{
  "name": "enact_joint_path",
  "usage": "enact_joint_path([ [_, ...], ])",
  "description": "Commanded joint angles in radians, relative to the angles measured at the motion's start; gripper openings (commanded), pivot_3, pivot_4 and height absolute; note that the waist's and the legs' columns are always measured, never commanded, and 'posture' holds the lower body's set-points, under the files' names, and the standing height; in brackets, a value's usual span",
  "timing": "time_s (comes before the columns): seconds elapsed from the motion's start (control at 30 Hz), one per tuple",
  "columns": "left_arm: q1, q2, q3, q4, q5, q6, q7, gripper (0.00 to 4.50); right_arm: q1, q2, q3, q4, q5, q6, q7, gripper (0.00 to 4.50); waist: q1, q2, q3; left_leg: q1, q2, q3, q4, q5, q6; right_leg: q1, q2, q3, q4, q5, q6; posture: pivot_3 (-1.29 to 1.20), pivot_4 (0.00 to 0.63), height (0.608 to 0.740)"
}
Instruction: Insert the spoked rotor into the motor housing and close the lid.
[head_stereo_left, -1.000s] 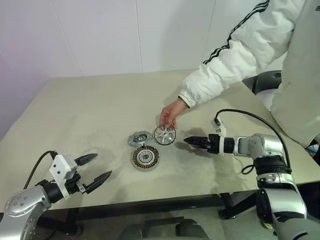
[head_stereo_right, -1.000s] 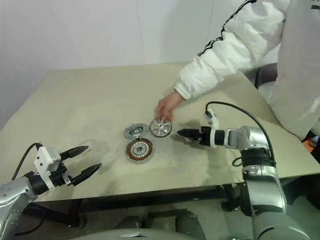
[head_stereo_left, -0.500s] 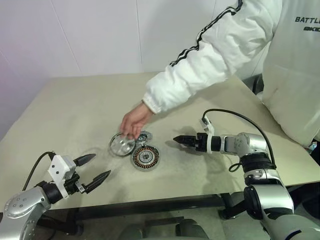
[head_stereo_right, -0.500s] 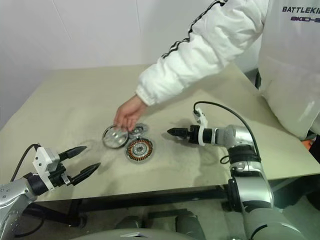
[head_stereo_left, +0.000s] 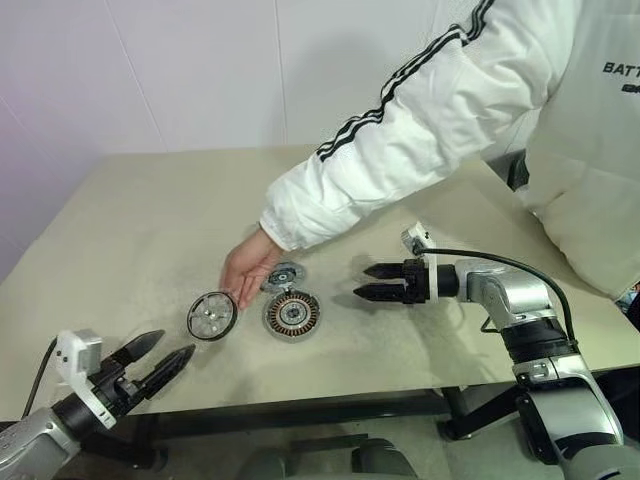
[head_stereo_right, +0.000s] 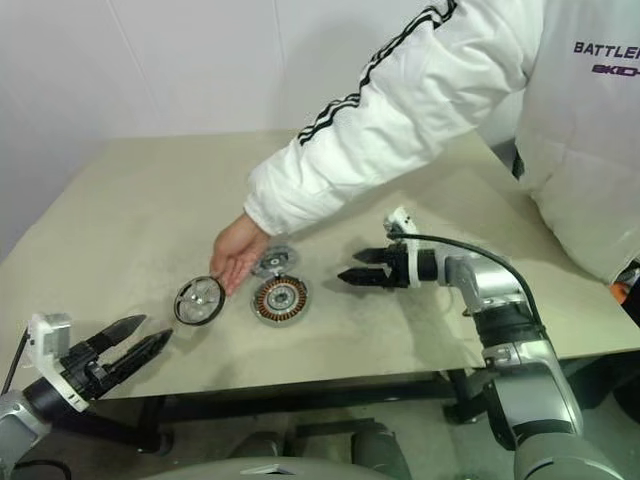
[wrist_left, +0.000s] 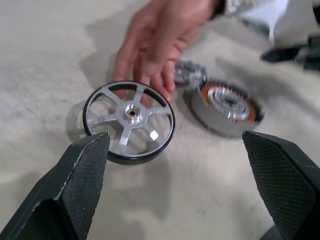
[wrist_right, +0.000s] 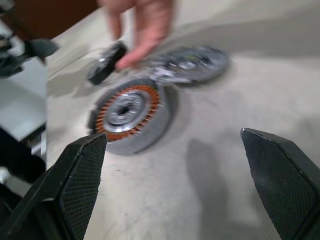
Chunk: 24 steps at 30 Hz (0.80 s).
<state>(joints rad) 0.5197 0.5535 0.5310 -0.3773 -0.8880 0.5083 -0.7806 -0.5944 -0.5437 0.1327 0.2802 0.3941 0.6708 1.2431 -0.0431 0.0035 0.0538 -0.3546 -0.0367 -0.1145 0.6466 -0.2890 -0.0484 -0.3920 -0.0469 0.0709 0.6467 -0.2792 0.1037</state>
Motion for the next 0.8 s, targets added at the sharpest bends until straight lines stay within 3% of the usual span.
enact_joint_path([
  [0.03, 0.027, -0.006, 0.021, -0.052, -0.045, 0.053, 0.044, 4.5, 0.003, -0.025, 0.003, -0.064, -0.004, -0.083, 0.051, 4.47, 0.0, 0.0, 0.0, 0.0, 0.0, 0.0, 0.0, 0.0, 0.0, 0.0, 0.0, 0.0, 0.0, 0.0, 0.0, 0.0, 0.0, 0.74],
  [0.27, 0.032, -0.016, 0.073, 0.012, -0.278, 0.279, 0.207, 4.5, 0.014, -0.041, 0.041, -0.072, -0.084, -0.244, 0.06, 4.47, 0.0, -0.001, 0.0, 0.0, 0.0, 0.0, 0.0, 0.0, 0.0, 0.0, 0.0, 0.0, -0.001, 0.0, 0.0, 0.0, 0.0, 0.74],
  [0.47, -0.005, -0.052, 0.081, 0.059, -0.417, 0.364, 0.328, 4.5, 0.033, -0.022, 0.039, -0.046, -0.147, -0.489, 0.052, 4.47, 0.002, -0.001, 0.0, 0.0, 0.0, 0.0, 0.0, 0.0, 0.0, 0.0, -0.001, 0.0, -0.001, 0.0, 0.0, 0.0, 0.0, 0.74],
  [0.6, -0.048, -0.103, 0.061, 0.059, -0.513, 0.385, 0.43, 4.5, 0.042, -0.008, 0.028, -0.027, -0.16, -0.64, 0.051, 4.47, 0.003, -0.001, 0.0, 0.0, 0.0, -0.001, 0.0, 0.0, 0.0, 0.001, -0.001, 0.0, -0.001, 0.0, 0.0, 0.0, 0.0, 0.74],
  [0.8, -0.112, -0.205, 0.037, 0.072, -0.622, 0.351, 0.56, 4.5, 0.03, -0.013, 0.033, 0.005, -0.161, -0.69, 0.058, 4.47, 0.007, -0.002, 0.0, 0.001, -0.001, -0.001, 0.001, 0.0, 0.0, 0.002, -0.001, 0.0, 0.0, 0.0, 0.0, 0.0, 0.0, 0.74],
])
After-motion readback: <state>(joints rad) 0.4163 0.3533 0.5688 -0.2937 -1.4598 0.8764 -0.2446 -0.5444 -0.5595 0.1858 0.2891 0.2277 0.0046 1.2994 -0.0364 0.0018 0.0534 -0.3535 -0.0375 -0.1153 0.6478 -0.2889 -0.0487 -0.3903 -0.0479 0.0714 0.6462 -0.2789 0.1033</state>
